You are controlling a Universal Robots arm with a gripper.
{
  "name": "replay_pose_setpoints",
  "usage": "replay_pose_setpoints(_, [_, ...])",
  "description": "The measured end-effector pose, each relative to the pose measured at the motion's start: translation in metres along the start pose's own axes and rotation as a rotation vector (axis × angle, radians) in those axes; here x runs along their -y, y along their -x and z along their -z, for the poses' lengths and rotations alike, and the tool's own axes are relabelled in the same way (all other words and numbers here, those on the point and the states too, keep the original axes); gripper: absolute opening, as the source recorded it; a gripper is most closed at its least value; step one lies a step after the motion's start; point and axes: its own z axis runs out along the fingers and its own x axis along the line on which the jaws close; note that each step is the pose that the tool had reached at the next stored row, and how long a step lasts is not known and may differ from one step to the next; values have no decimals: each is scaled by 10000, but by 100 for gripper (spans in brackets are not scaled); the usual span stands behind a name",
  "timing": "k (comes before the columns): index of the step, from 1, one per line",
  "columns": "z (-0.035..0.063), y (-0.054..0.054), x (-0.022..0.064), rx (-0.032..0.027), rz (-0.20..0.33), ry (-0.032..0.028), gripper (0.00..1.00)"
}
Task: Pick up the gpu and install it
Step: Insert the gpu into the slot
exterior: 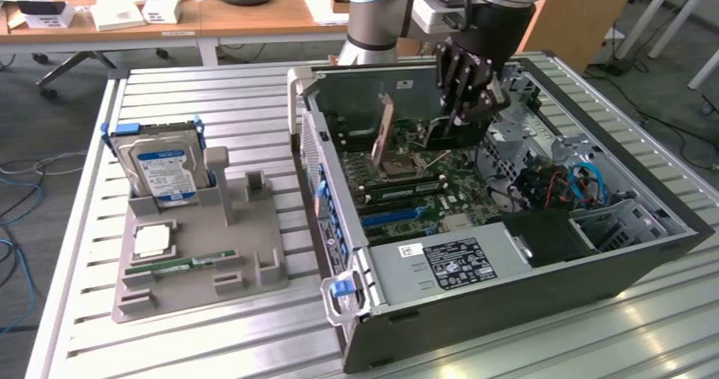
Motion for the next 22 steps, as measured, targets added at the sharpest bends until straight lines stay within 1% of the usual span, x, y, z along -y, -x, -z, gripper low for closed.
replay_pose_setpoints(10, [-83, -2, -5, 0, 0, 0, 26])
replay_pose_setpoints(22, [-206, -4, -21, 0, 0, 0, 26])
